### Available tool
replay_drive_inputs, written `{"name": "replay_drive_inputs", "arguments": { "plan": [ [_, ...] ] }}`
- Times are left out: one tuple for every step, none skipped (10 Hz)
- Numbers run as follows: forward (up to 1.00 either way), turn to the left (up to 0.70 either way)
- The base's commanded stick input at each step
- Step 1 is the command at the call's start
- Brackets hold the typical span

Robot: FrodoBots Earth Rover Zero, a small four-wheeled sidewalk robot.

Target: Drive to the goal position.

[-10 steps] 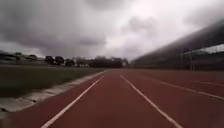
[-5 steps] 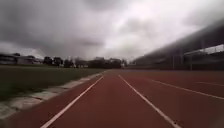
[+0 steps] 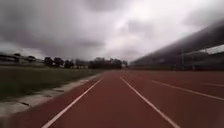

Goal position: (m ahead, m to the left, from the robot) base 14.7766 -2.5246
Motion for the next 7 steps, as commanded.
{"name": "replay_drive_inputs", "arguments": {
  "plan": [
    [0.70, -0.33],
    [0.70, 0.06],
    [0.70, 0.10],
    [0.70, 0.11],
    [0.70, 0.03],
    [0.70, 0.00],
    [0.70, 0.00]
  ]
}}
